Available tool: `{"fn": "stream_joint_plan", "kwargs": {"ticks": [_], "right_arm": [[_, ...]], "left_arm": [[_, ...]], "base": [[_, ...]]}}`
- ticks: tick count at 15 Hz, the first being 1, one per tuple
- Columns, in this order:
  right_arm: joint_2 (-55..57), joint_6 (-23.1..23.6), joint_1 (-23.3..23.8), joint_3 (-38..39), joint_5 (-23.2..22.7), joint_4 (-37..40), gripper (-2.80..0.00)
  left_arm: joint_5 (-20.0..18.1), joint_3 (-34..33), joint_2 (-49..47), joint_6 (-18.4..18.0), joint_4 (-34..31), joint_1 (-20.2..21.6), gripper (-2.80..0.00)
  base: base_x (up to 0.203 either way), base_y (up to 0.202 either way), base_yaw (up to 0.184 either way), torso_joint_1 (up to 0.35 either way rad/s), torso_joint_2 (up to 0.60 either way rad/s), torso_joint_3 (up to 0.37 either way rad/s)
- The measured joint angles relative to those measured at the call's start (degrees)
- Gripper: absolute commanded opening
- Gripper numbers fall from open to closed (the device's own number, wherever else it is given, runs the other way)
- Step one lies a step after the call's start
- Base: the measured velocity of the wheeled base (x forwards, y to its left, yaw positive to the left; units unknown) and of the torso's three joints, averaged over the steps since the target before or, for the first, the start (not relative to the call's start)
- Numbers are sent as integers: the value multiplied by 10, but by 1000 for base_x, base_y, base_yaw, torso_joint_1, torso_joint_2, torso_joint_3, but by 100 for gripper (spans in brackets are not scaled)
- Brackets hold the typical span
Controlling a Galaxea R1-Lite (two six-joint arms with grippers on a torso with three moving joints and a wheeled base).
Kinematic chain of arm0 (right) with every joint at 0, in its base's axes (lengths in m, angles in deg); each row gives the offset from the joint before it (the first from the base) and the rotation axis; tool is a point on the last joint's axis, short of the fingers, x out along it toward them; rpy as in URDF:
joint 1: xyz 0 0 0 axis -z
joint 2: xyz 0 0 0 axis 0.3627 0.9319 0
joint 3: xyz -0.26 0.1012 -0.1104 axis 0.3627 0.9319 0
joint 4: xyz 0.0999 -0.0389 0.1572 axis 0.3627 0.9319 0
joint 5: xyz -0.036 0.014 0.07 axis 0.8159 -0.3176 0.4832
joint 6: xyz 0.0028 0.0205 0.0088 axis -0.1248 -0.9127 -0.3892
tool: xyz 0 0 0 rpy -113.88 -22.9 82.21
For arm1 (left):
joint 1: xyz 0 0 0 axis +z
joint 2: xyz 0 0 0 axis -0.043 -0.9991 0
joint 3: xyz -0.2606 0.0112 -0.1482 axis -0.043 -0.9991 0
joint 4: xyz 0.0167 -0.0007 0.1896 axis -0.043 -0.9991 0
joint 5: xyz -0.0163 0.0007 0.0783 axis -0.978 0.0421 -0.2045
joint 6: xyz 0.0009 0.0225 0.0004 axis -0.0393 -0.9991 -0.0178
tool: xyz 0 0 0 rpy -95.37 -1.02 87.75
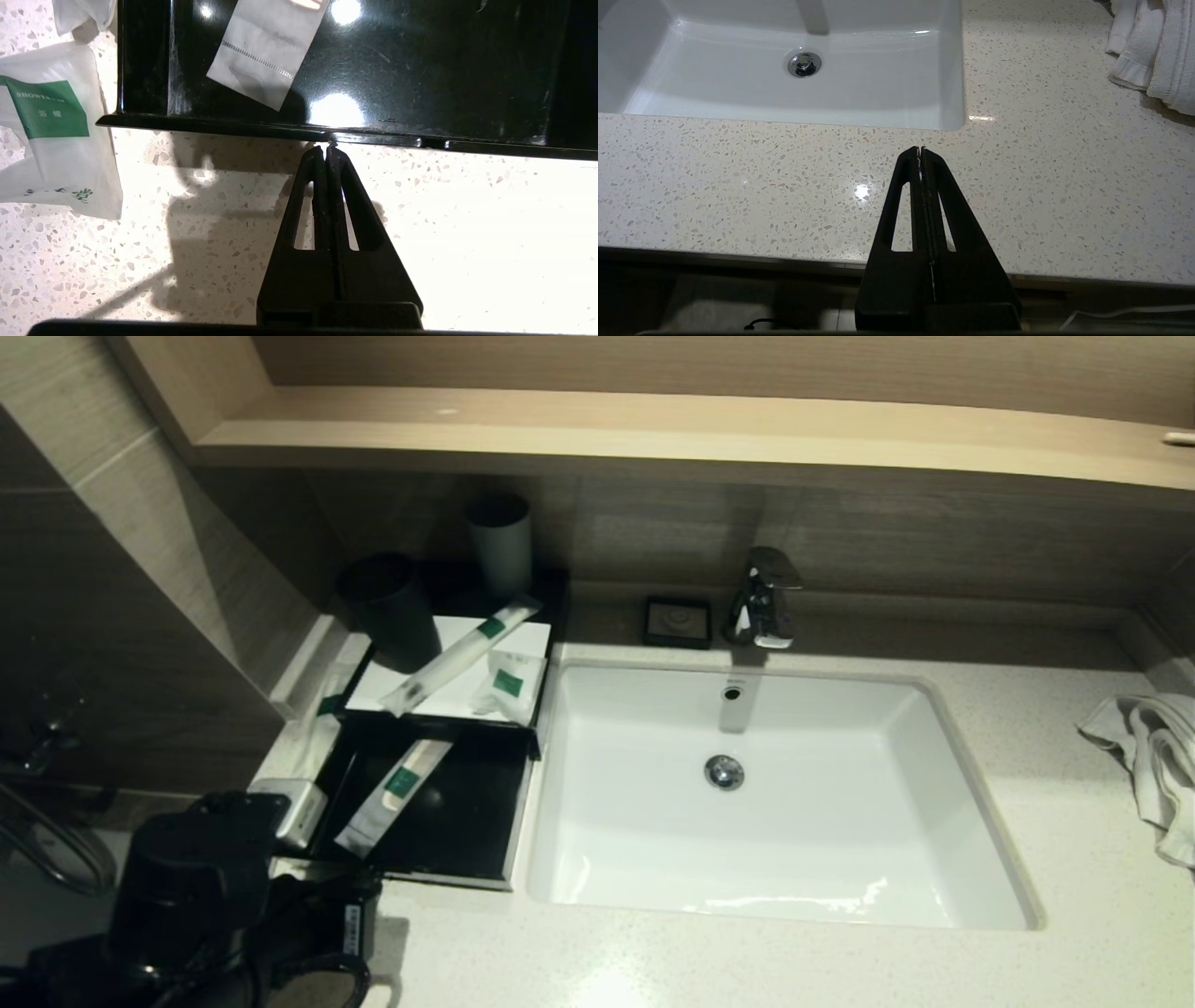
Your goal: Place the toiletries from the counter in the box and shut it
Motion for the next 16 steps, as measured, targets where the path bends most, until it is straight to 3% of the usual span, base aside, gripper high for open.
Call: {"fn": "stream_joint_plan", "kwargs": {"ticks": [10,16], "right_arm": [[0,0,0,0,0,0,-280],[0,0,0,0,0,0,-280]], "left_arm": [[0,2,48,-2,3,0,-280],[-2,63,65,-6,-13,0,-280]], "base": [[0,0,0,0,0,0],[0,0,0,0,0,0]]}}
